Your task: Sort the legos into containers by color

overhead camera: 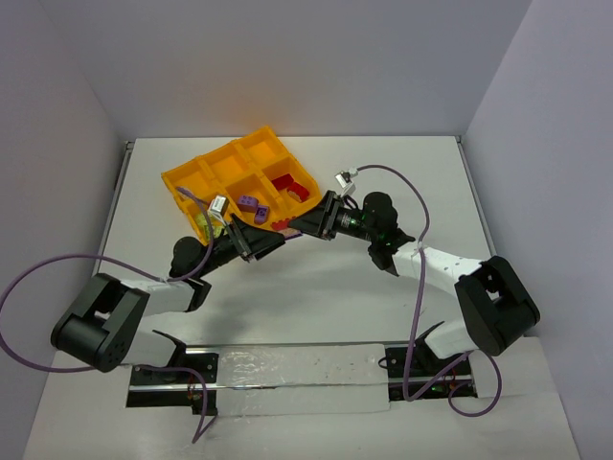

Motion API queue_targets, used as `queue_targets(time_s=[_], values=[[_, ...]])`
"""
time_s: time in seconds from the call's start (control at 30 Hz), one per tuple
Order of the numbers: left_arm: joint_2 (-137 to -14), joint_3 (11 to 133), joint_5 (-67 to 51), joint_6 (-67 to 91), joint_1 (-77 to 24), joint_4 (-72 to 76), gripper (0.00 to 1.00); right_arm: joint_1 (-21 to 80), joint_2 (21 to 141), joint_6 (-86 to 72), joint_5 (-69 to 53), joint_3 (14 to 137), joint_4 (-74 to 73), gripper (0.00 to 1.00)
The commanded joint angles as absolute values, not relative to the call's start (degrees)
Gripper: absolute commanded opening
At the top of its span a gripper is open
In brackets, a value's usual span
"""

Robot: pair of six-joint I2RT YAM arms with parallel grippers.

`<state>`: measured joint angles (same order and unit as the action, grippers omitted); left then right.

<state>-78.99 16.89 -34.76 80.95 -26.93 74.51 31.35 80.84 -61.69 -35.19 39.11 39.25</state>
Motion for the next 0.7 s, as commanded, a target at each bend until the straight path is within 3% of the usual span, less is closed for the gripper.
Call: queue_targets(time_s=[0.0, 0.37, 0.5, 0.67], values=[[-75.92, 19.65, -34.80, 75.22, -27.33, 79.60, 0.72, 31.46, 80.42, -62.50, -36.71, 41.40, 43.48, 0.00], [-76.91, 21.09, -35.77, 74.49, -27.42, 79.15, 0.66, 31.55, 80.38, -62.84, -37.31, 41.57, 44.08, 0.00], [-77.48, 21.32, -35.56, 75.17, -27.42, 79.30, 0.47, 31.55, 80.59, -62.84, -37.44, 41.56, 44.21, 0.00], [-77.98, 21.64, -35.73, 75.45, -27.58, 78.90, 0.03, 31.73, 80.84, -63.32, -37.38, 41.46, 44.36, 0.00]])
